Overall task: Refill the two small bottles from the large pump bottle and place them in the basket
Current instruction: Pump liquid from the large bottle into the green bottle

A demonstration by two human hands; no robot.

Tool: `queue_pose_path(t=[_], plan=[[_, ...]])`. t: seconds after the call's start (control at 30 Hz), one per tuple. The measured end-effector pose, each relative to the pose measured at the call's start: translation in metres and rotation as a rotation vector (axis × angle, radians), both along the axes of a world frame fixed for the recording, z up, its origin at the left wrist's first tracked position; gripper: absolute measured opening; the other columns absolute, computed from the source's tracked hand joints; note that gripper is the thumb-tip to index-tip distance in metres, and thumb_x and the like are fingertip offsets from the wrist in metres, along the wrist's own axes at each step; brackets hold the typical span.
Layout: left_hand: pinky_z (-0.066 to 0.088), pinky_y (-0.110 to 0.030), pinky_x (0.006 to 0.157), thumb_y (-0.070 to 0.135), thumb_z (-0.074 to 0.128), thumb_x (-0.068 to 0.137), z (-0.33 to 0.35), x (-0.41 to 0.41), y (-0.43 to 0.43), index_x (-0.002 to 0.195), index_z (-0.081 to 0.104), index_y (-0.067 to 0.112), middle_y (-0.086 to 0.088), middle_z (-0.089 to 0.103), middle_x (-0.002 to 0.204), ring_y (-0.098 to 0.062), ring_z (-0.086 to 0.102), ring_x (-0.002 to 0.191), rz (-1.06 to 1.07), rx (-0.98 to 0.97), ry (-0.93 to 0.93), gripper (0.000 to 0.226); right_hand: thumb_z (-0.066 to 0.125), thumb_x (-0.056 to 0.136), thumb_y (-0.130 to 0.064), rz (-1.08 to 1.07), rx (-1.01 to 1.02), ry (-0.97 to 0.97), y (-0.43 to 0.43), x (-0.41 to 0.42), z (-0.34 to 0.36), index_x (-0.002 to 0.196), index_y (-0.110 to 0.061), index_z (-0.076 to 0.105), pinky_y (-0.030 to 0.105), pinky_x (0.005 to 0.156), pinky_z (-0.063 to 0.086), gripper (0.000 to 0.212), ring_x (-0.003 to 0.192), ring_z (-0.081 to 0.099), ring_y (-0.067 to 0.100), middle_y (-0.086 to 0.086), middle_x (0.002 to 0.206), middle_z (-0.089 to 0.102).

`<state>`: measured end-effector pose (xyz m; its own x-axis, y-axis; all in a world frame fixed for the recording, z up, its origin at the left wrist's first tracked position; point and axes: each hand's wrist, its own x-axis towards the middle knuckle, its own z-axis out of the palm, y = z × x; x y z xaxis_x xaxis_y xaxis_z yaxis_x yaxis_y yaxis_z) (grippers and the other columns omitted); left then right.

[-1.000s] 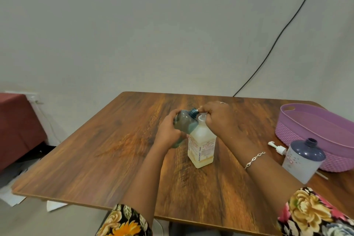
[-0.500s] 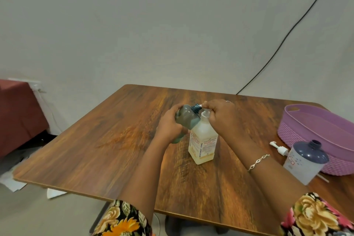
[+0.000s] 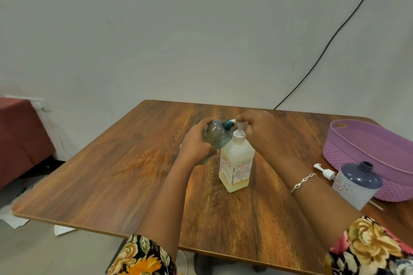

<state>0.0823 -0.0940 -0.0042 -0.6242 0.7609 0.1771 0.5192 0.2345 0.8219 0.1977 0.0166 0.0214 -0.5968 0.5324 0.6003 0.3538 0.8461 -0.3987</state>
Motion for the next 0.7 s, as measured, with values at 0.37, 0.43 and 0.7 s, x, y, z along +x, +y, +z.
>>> queue_pose_path(t=[0.37,0.43,0.7], plan=[[0.042,-0.051,0.096,0.004,0.075,0.069,-0.001,0.002,-0.003,0.137,0.04,0.027,-0.003,0.046,0.131,-0.025,0.046,0.116,-0.005,-0.052,0.01,0.08,0.056,0.079,0.003,-0.03,0.042,0.072,-0.002,-0.003,-0.014,0.088,-0.003,0.072,0.023,0.066,0.029,0.02,0.076,0.048,0.016,0.008,0.085,0.066],[0.043,-0.051,0.096,0.004,0.076,0.068,0.002,0.001,-0.002,0.137,0.04,0.026,-0.003,0.047,0.131,-0.024,0.046,0.116,-0.011,-0.037,0.013,0.081,0.056,0.082,-0.001,-0.026,0.007,0.064,0.003,-0.004,-0.005,0.089,-0.004,0.072,0.023,0.065,0.033,0.018,0.077,0.051,0.016,0.007,0.087,0.068],[0.043,-0.047,0.095,0.005,0.077,0.067,-0.005,0.0,-0.002,0.135,0.041,0.027,0.0,0.048,0.125,-0.021,0.047,0.11,-0.02,-0.032,0.02,0.08,0.052,0.072,0.01,-0.05,0.045,0.119,-0.004,-0.01,-0.02,0.075,0.0,0.07,0.027,0.062,0.034,0.021,0.068,0.049,0.022,0.01,0.073,0.062]])
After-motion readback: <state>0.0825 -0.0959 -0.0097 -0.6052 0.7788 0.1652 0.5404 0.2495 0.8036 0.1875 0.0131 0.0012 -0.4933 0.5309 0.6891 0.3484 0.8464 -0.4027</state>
